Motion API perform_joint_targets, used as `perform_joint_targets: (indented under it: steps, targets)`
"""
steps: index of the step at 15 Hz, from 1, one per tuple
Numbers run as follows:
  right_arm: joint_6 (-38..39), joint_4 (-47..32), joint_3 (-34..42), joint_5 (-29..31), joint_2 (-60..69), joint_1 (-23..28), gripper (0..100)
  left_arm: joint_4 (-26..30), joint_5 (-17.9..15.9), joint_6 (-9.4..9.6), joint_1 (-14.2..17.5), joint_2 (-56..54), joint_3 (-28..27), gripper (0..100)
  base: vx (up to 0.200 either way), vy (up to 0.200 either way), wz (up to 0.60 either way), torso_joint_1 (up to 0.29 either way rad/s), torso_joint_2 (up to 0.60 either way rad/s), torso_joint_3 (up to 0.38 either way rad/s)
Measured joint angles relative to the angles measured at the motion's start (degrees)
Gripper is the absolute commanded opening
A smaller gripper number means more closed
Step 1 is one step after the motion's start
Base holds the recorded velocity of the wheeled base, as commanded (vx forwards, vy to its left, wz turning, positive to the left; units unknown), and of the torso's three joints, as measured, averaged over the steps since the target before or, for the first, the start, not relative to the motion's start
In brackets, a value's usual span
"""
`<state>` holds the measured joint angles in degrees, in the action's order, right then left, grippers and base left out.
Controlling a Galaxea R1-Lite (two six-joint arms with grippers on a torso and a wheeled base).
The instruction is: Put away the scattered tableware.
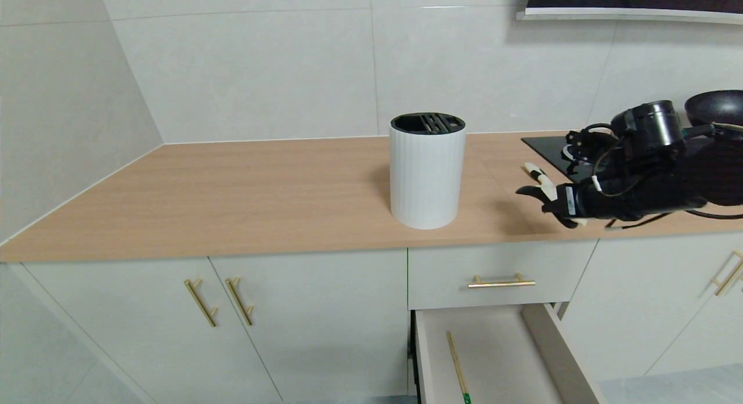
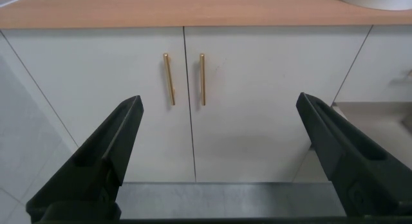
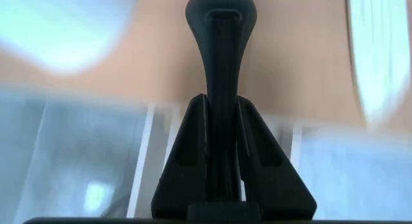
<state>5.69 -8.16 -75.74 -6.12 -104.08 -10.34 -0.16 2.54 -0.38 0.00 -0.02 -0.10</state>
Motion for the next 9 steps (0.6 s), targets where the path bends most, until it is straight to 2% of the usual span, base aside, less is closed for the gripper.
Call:
perform_joint_targets:
  steps: [5, 7, 9]
  targets:
    - [6.0, -0.5, 20.2, 1.7, 13.1, -5.0, 0, 0.0, 0.0, -0.05, 0.0, 0.0, 0.0, 100, 0.0, 0.0, 0.0, -0.004, 0.01, 0.011]
    - [6.7, -0.3, 24.7, 3.4, 14.7, -7.4, 0, 0.0, 0.0, -0.05, 0.0, 0.0, 0.0, 100, 0.0, 0.0, 0.0, -0.122, 0.31, 0.195]
    - [6.7, -0.2, 26.1, 3.6, 14.6, -8.1, 0, 0.0, 0.0, -0.02, 0.0, 0.0, 0.0, 100, 0.0, 0.0, 0.0, -0.158, 0.45, 0.273]
